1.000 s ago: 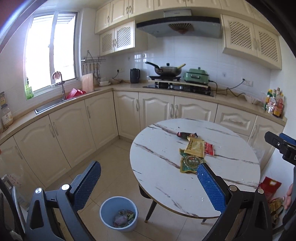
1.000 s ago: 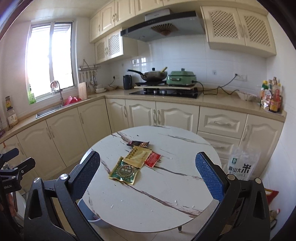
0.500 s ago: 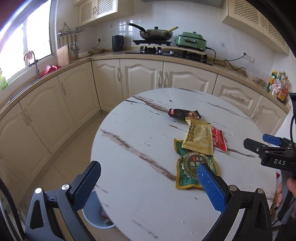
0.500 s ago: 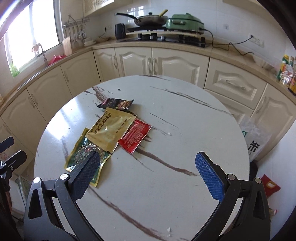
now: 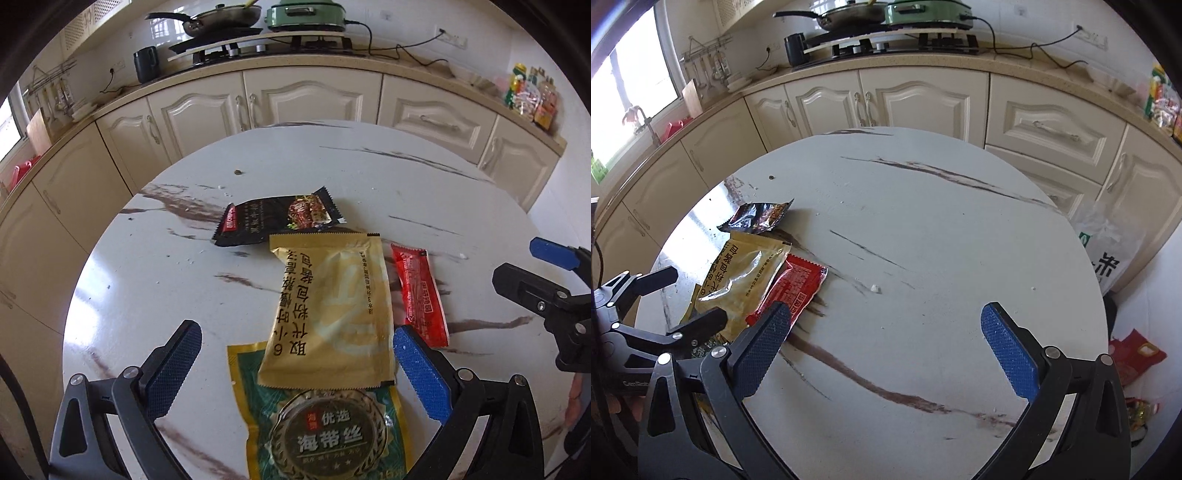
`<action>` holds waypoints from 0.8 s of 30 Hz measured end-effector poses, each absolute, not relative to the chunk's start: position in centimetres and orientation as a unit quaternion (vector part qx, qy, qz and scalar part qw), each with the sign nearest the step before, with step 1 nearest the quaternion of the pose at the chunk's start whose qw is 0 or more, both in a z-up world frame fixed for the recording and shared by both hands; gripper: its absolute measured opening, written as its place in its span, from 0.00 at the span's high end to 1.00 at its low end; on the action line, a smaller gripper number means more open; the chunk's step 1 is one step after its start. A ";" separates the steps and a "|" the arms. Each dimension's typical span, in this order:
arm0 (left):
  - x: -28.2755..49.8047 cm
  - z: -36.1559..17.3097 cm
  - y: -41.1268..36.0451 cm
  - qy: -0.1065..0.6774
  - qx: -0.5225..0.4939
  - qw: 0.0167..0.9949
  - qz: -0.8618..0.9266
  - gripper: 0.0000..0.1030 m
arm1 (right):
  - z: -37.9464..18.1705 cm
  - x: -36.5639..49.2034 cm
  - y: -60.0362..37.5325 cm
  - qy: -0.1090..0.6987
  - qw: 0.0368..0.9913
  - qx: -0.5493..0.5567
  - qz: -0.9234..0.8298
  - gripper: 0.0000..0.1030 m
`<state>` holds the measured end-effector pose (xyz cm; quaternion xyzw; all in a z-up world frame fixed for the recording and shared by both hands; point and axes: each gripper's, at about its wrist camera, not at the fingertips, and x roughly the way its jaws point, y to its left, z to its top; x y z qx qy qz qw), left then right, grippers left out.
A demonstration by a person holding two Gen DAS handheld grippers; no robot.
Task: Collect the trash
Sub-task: 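Grasp the yellow packet with the left tool while the right tool grasps the red sachet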
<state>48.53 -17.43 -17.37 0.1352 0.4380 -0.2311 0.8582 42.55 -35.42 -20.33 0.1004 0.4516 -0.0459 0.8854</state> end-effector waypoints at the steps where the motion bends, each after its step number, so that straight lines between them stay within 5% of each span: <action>1: 49.0 -17.6 -17.9 0.441 0.138 0.856 -0.232 0.01 | -20.4 42.6 -35.5 0.452 0.885 0.100 -0.046 0.00; 8: 51.4 -19.6 -20.9 0.454 0.141 0.846 -0.243 0.07 | -20.8 43.2 -36.0 0.453 0.884 0.106 -0.038 0.00; 12: 51.0 -19.5 -20.9 0.444 0.129 0.848 -0.258 0.38 | -21.0 43.4 -35.9 0.454 0.884 0.108 -0.034 0.00; 16: 50.3 -19.3 -20.1 0.437 0.132 0.848 -0.271 0.54 | -21.2 43.8 -35.1 0.460 0.882 0.102 -0.028 0.00; 24: 48.8 -18.0 -17.0 0.421 0.116 0.860 -0.264 0.66 | -22.0 45.4 -31.7 0.481 0.874 0.076 -0.005 0.00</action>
